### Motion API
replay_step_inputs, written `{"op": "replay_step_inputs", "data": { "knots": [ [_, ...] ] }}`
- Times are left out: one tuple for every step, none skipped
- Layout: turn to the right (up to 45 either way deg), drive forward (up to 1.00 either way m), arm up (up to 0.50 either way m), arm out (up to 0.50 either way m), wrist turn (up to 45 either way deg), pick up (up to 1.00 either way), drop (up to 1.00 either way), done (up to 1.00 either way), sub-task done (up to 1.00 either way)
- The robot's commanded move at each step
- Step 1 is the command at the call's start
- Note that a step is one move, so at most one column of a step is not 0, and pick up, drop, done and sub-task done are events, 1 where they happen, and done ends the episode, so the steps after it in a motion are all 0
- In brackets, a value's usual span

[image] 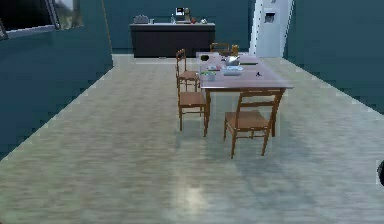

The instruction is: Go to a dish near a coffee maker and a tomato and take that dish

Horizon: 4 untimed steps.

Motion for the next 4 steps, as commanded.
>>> {"op": "replay_step_inputs", "data": {
  "knots": [
    [-15.0,0.00,0.00,0.00,0.0,0.00,0.00,0.00,0.00],
    [-3.0,0.00,0.00,0.00,0.0,0.00,0.00,0.00,0.00],
    [0.0,1.00,0.00,0.00,0.0,0.00,0.00,0.00,0.00],
    [3.0,0.00,0.00,0.00,0.0,0.00,0.00,0.00,0.00]
  ]
}}
